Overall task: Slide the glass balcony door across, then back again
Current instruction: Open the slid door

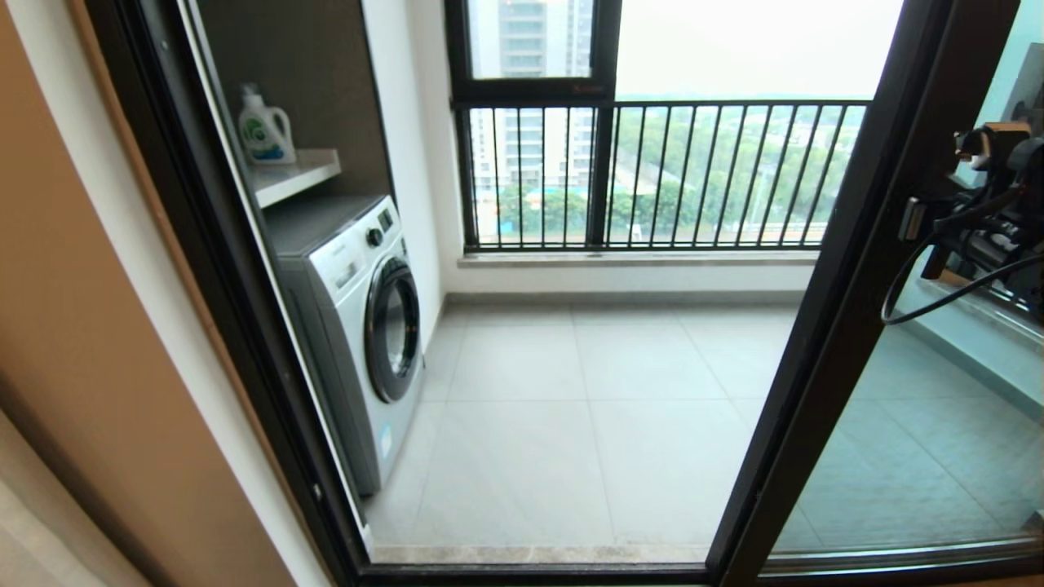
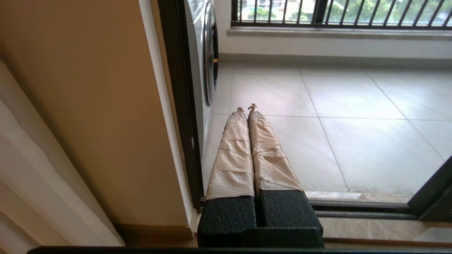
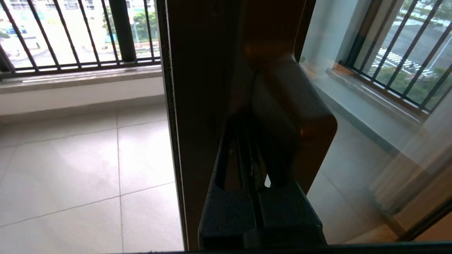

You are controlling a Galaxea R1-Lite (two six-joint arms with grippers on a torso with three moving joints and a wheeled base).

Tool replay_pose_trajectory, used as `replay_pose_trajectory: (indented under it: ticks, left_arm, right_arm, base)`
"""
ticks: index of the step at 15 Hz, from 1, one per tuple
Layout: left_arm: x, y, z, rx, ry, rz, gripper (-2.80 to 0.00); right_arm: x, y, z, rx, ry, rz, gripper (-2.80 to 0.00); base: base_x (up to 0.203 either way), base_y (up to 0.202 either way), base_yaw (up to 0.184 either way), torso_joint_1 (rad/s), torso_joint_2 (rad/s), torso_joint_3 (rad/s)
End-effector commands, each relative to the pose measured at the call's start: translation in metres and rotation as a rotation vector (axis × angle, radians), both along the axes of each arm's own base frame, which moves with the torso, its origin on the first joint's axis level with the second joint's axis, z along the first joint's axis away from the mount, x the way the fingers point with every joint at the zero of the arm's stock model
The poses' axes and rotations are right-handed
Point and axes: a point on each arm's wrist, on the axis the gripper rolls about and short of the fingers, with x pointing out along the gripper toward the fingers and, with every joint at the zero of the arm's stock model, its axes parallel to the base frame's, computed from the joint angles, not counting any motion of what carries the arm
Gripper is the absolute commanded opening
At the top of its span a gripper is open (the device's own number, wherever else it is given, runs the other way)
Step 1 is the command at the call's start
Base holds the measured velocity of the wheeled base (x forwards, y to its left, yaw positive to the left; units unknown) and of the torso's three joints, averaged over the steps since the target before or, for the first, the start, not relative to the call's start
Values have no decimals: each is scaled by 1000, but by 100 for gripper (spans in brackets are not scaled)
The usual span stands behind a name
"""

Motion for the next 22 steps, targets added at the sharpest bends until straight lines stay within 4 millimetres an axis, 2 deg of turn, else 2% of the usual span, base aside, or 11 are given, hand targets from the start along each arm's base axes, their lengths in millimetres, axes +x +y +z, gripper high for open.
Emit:
replay_pose_trajectory:
  ticks: [1,8,15,18,22]
  left_arm:
    - [0,0,0,0,0,0,-280]
    - [0,0,0,0,0,0,-280]
    - [0,0,0,0,0,0,-280]
    - [0,0,0,0,0,2,-280]
    - [0,0,0,0,0,0,-280]
  right_arm:
    - [1,2,0,-2,-2,11,-280]
    - [-6,8,3,0,-3,44,-280]
    - [-47,47,25,-6,-39,203,-280]
    - [-79,65,24,15,-28,243,-280]
    - [-141,82,22,20,-39,270,-280]
  base:
    - [0,0,0,0,0,0]
    - [0,0,0,0,0,0]
    - [0,0,0,0,0,0]
    - [0,0,0,0,0,0]
    - [0,0,0,0,0,0]
